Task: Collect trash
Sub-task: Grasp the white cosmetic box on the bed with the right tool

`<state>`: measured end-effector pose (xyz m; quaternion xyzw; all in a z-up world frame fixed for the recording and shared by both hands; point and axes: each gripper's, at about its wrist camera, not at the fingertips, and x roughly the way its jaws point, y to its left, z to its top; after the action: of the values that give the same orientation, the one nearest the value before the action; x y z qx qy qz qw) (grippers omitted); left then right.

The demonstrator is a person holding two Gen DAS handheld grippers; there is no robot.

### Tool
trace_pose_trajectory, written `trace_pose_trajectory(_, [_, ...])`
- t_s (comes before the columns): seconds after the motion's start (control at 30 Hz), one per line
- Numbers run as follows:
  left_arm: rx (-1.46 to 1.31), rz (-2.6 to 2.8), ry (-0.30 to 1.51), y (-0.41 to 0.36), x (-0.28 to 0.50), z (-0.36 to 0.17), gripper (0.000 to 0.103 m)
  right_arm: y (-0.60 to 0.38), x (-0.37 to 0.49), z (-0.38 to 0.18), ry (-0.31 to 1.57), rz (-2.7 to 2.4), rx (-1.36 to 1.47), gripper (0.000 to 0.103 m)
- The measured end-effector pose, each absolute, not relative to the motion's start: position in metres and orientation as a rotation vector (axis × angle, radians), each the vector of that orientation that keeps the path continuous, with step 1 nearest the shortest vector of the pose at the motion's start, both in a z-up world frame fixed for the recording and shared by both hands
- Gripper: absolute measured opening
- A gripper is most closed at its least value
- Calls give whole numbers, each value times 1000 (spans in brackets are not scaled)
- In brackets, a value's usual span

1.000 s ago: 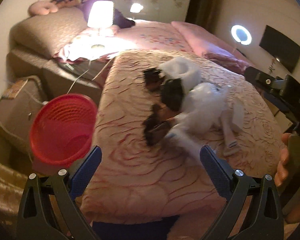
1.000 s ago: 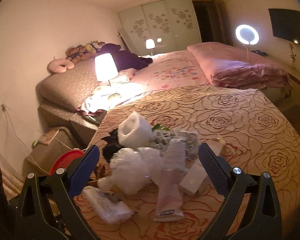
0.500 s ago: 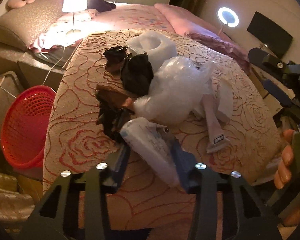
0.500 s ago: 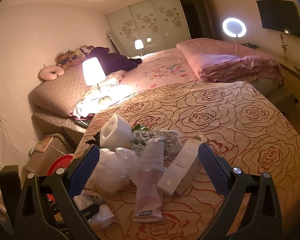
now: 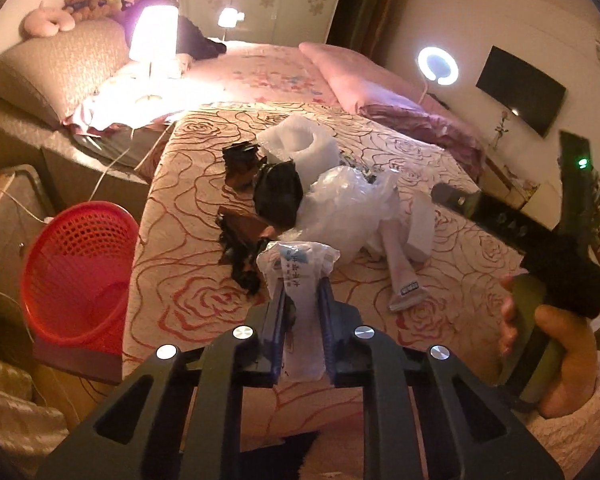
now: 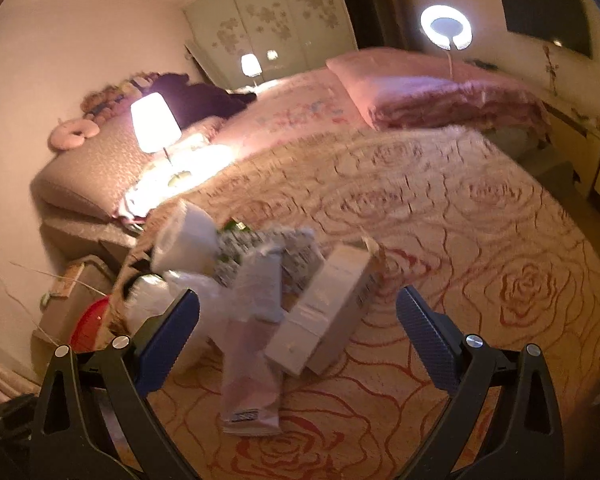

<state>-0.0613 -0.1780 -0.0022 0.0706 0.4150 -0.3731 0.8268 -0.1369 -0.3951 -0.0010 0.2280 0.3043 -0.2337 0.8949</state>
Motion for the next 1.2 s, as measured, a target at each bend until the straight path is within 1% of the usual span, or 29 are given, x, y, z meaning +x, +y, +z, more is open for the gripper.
trace_pose_trajectory(0.23, [152,-800,886,-175,-59,-12,15,-398,-130,-26,699,-483,469,95])
trace_pose_trajectory(0.3, [165,-799,892,-176,-61,-17,15,-400,-128,-32,713,-484,470,86])
trace_pose_trajectory(0.43, [192,-810,881,-187,-65,-24,15,-407,-125,-41,727,-488,470,78])
trace_pose_trajectory(0.67, [212,-834,875,-196,-68,-33,15,-410,-111,-49,730,-478,462,78])
trace_pose_trajectory(0.73, [218,-841,866,-197,-70,-32,15,-409,-109,-49,725,-481,442,70])
trace_pose_trajectory(0.77, [216,-846,864,-196,-71,-32,15,-410,-109,-49,726,-480,438,63])
trace_pose_trajectory(0.8, [214,-853,863,-196,-72,-32,14,-411,-110,-49,724,-477,438,61])
trace_pose_trajectory(0.9, [201,-867,862,-193,-74,-29,13,-415,-116,-48,713,-456,460,48])
trace_pose_trajectory(0.97, [190,-878,851,-191,-76,-24,13,-416,-118,-46,706,-450,467,43])
trace_pose_trajectory(1.2, [147,-889,778,-173,-80,4,13,-408,-125,-29,661,-441,443,41])
